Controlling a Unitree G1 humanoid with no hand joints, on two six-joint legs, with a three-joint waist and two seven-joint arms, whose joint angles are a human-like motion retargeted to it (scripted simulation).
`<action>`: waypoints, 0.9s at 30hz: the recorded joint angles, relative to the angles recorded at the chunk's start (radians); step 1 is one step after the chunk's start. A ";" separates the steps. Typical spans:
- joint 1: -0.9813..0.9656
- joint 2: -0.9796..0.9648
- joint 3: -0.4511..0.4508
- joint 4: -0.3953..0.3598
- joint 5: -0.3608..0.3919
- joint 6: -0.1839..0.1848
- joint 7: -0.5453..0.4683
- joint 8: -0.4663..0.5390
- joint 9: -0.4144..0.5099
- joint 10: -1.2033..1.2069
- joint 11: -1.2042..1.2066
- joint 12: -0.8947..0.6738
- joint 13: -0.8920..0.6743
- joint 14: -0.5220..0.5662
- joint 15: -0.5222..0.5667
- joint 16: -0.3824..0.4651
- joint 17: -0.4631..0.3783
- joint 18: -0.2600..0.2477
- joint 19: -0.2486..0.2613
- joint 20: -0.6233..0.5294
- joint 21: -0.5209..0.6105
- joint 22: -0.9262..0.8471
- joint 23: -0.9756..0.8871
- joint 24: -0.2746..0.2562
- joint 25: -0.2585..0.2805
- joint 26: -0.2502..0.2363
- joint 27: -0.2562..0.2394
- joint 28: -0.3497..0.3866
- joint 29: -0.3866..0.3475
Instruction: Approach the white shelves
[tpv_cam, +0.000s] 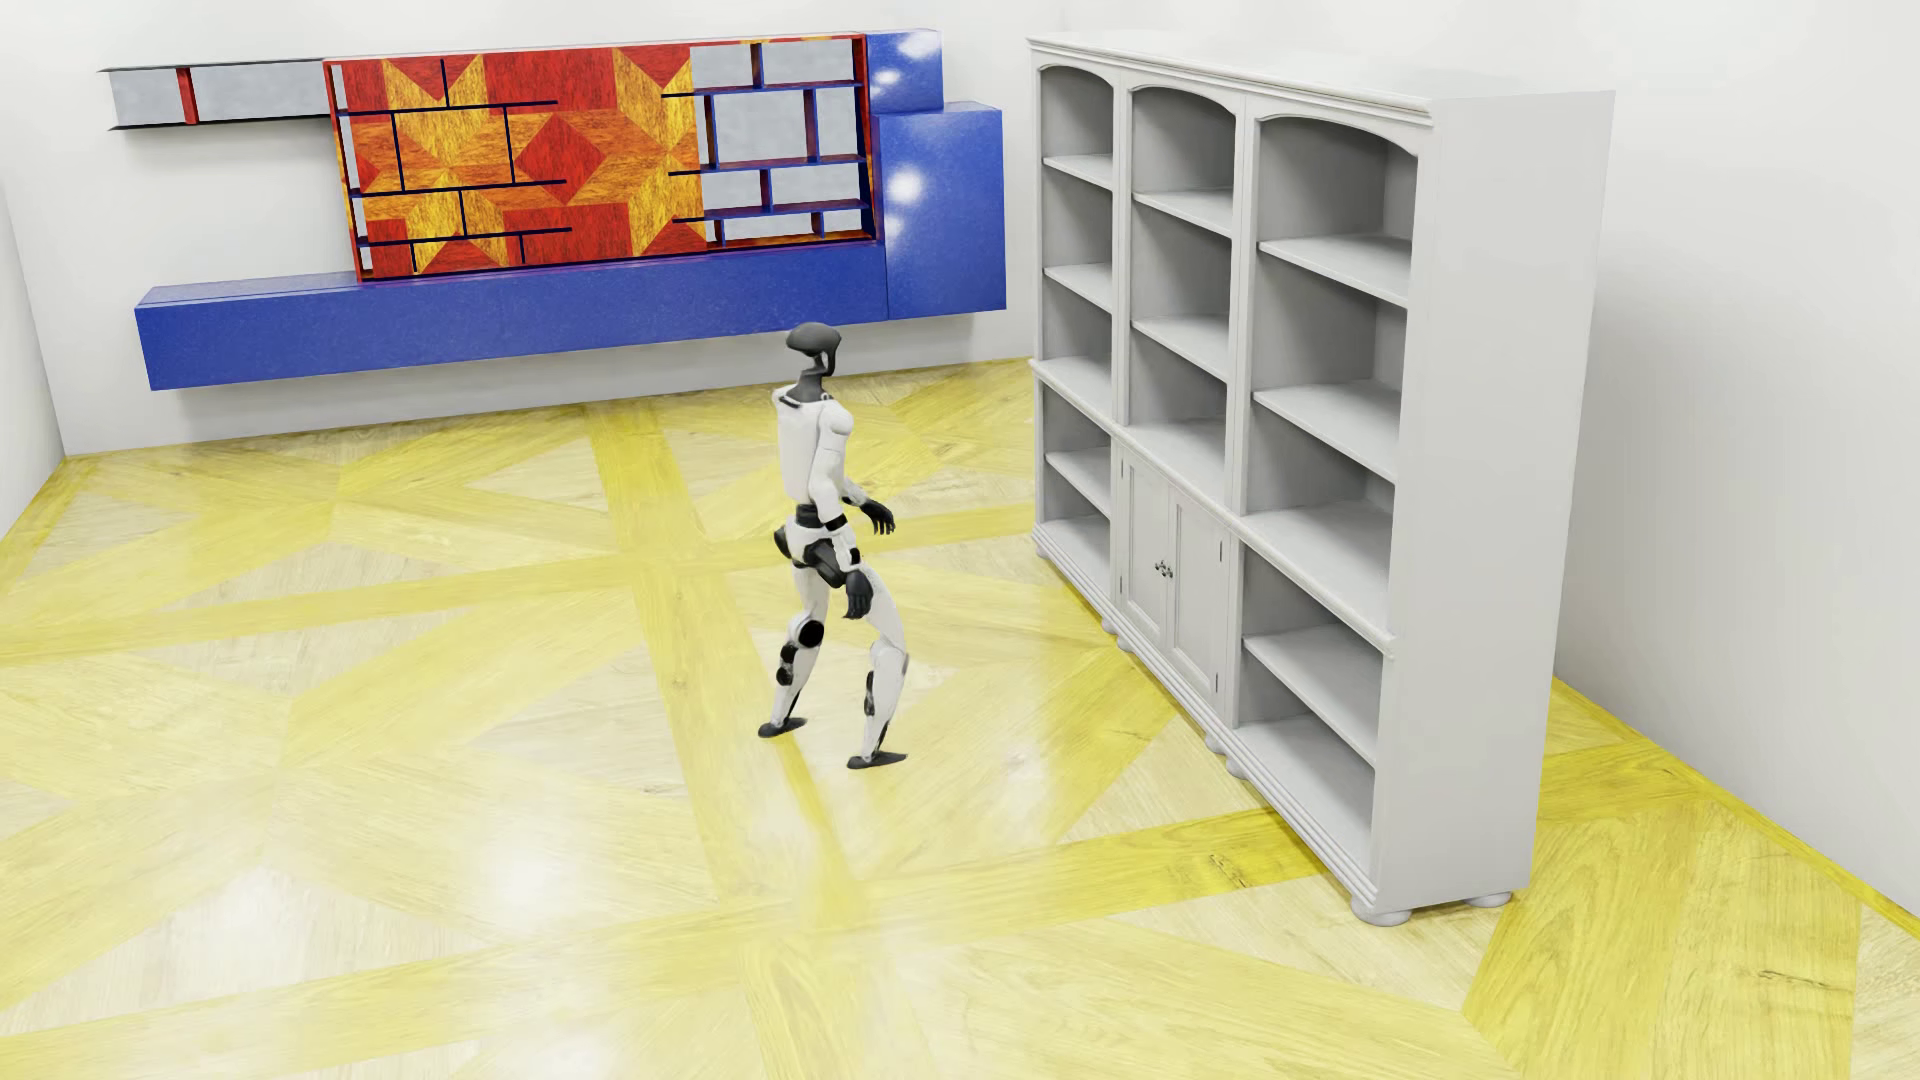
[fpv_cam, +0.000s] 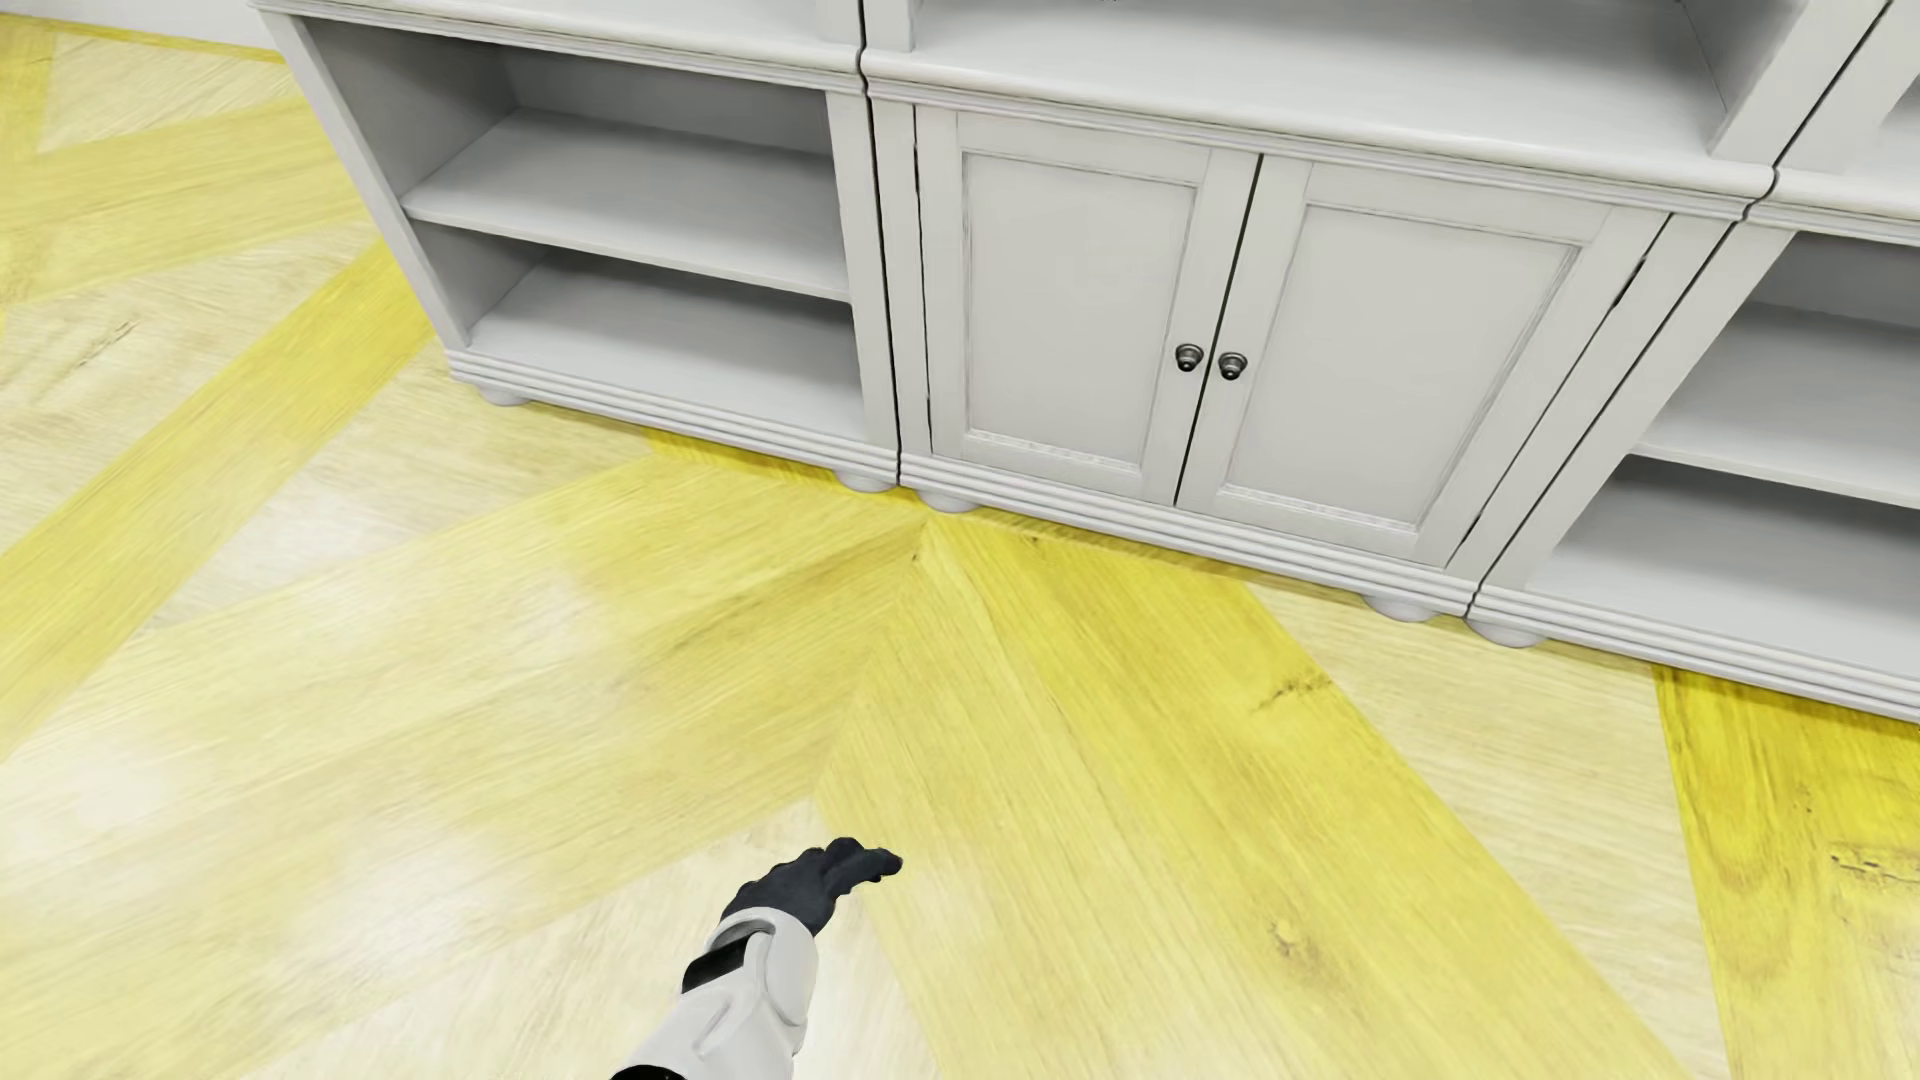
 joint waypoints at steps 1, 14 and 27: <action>-0.008 0.017 -0.008 0.028 0.015 0.000 -0.017 -0.038 0.003 0.029 0.006 0.005 0.003 0.000 -0.001 0.002 0.010 -0.017 -0.029 0.022 0.023 -0.023 0.014 -0.008 -0.017 -0.001 0.006 0.015 0.006; -0.351 0.290 0.004 0.185 0.246 0.162 -0.028 -0.224 0.021 0.448 -0.305 0.251 -0.227 0.113 0.011 0.099 -0.051 -0.035 -0.065 0.076 0.071 0.164 -0.241 -0.089 0.046 0.146 -0.162 0.003 -0.111; -0.139 0.080 0.016 0.042 0.133 0.133 0.160 0.009 0.012 0.012 0.045 0.281 -0.149 0.061 -0.011 0.031 0.015 0.123 0.066 0.066 0.060 0.095 -0.050 -0.064 -0.027 0.126 -0.068 -0.053 -0.040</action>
